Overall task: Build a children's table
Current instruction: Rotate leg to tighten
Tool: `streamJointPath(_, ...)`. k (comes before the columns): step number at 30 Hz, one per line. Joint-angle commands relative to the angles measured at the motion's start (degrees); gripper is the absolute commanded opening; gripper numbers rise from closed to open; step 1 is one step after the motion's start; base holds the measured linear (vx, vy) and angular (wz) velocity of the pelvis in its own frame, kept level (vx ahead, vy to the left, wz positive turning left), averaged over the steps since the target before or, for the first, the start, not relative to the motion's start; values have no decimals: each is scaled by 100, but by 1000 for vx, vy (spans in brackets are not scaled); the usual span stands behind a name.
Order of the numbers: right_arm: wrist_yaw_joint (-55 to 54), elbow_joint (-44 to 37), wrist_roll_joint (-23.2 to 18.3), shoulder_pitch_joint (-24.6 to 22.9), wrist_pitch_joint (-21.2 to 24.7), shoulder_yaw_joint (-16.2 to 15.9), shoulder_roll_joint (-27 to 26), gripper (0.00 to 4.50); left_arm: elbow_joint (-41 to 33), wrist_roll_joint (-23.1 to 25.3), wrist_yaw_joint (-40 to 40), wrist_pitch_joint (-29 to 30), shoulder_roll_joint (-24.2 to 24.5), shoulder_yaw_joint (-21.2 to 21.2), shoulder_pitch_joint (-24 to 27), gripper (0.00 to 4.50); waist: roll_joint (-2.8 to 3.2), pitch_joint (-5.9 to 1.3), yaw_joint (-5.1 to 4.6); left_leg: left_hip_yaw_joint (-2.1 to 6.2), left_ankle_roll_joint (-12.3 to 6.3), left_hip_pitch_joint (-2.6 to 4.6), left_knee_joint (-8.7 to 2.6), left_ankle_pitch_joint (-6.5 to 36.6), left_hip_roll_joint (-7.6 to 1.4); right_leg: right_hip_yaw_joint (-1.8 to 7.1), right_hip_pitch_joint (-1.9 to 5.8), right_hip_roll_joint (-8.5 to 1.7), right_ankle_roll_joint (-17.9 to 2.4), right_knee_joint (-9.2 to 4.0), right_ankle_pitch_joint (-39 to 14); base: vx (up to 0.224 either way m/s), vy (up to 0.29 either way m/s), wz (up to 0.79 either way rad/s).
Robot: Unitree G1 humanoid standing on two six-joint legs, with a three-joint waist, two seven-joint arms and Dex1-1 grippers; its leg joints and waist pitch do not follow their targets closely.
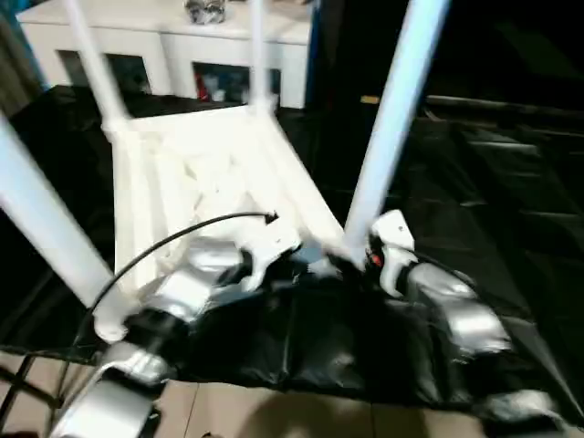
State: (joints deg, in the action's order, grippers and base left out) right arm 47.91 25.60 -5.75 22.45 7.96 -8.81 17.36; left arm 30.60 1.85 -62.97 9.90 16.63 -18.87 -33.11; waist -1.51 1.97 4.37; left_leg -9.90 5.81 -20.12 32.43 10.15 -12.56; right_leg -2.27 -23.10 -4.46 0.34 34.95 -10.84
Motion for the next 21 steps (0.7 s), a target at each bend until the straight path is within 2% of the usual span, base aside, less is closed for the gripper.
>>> streamJointPath(1,625,-205,-89,-24,-61,-269,114,391,-16,-278,-465,-241,-14,-144,81,0,-64,-293,20,-58,-346,-27,-312,1084,-9,169,286,-235,-1154,-409,-821,0,0,0)
streamJointPath(3,750,-218,-91,-24,-80,-280,196,376,-23,-316,-573,-264,43,-123,75,0,-51,-282,33,-63,-335,-14,-318,1147,-22,169,271,-242,-1202,-409,-866,0,0,0)
streamJointPath(6,1170,-260,-94,-23,-52,-348,408,376,-72,-410,-919,-246,231,-76,62,0,-67,-274,54,-65,-270,1,-328,1251,-26,170,268,-241,-1199,-412,-1037,0,0,0)
streamJointPath(7,1326,-284,-80,-29,-31,-376,471,348,-71,-414,-1010,-251,282,-59,55,0,-58,-274,60,-66,-264,19,-329,1288,-36,174,256,-241,-1200,-416,-1042,0,0,0)
streamJointPath(11,1537,-283,-63,-20,-76,-446,570,323,-65,-394,-1257,-316,406,-78,46,0,-76,-276,69,-67,-239,12,-327,1257,-34,173,264,-242,-1224,-400,-968,0,0,0)
streamJointPath(12,1590,-286,-100,-9,-68,-465,584,323,-61,-397,-1347,-337,447,-89,49,0,-96,-273,68,-69,-241,7,-327,1237,-35,174,267,-245,-1224,-398,-957,0,0,0)
streamJointPath(16,1768,-292,-200,19,-48,-520,608,284,-22,-429,-1529,-403,549,-131,45,0,-89,-271,74,-66,-227,13,-330,1261,-36,170,264,-245,-1223,-397,-999,0,0,0)
streamJointPath(21,1716,-313,-282,-29,23,-477,474,271,17,-443,-1409,-381,513,-77,52,0,-88,-270,78,-67,-197,8,-329,1236,-36,176,268,-249,-1237,-389,-946,0,0,0)
